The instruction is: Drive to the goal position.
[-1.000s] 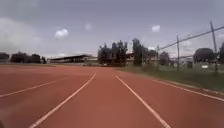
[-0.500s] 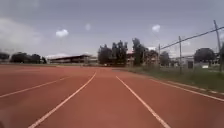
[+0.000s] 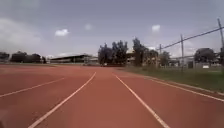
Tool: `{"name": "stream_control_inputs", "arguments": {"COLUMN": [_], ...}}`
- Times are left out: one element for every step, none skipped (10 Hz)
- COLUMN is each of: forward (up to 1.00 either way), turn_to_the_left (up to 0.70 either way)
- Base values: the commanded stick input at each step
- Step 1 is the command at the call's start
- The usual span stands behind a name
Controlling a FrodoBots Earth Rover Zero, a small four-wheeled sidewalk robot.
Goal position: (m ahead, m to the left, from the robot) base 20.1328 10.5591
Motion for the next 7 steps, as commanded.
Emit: {"name": "stream_control_inputs", "arguments": {"forward": [0.45,0.45,0.45,0.45,0.45,0.45,0.45], "turn_to_the_left": [0.0,0.0,0.0,0.0,0.0,0.0,0.0]}}
